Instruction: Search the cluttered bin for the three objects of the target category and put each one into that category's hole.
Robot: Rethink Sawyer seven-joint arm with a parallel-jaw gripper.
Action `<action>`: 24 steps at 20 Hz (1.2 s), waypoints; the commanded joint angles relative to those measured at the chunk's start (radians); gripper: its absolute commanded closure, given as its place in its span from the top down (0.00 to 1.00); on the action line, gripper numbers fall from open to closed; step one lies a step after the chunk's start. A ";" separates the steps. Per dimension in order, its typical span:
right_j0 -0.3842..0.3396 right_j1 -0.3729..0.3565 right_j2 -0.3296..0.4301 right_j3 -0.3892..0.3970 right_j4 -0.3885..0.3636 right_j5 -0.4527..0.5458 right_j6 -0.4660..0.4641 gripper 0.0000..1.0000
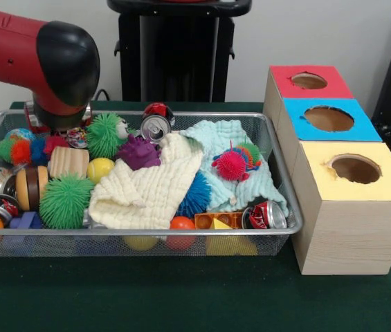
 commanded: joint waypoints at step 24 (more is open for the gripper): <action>-0.142 -0.190 0.182 0.241 0.317 -0.202 -0.005 0.00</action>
